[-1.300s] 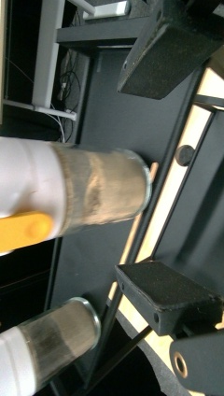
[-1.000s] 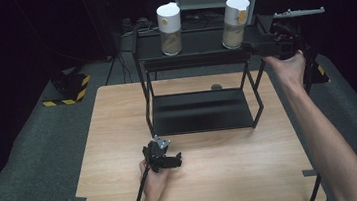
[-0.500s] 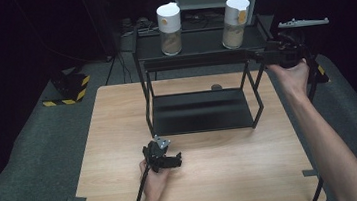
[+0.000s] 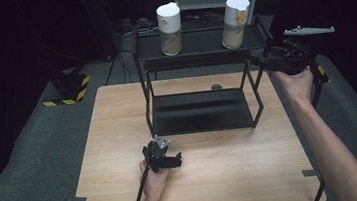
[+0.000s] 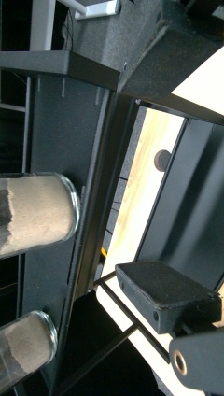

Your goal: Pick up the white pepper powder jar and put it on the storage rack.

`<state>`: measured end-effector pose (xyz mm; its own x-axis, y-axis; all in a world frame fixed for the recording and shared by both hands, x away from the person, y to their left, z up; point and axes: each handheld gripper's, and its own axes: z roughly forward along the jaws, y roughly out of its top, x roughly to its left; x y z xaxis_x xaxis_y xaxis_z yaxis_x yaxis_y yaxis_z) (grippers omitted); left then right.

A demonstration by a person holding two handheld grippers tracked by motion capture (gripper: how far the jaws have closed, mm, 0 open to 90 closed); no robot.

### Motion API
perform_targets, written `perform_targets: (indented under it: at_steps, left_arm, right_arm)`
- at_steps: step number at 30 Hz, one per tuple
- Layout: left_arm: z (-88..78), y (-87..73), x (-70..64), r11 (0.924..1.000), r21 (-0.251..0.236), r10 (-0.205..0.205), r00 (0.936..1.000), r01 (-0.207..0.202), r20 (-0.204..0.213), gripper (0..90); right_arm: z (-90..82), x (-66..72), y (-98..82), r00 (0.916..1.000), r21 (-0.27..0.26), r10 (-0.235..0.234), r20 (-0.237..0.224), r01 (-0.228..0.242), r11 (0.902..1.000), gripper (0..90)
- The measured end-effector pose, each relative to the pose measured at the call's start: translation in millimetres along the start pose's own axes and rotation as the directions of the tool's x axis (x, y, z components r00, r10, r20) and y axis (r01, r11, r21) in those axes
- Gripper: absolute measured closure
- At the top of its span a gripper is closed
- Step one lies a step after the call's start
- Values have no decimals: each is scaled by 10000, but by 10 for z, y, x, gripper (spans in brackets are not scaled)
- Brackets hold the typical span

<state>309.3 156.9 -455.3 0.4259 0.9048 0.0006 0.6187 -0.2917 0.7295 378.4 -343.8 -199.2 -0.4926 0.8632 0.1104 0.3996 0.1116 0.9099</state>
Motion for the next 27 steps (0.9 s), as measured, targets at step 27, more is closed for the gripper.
perform_targets:
  at_steps: [27]
  left_arm:
    - [-2, 3, 2, 10000, 23, 29, 10000, -29, 1, 49]
  right_arm:
    - [-16, -95, -368, 9997, 147, 259, 9, -259, 9996, 116]
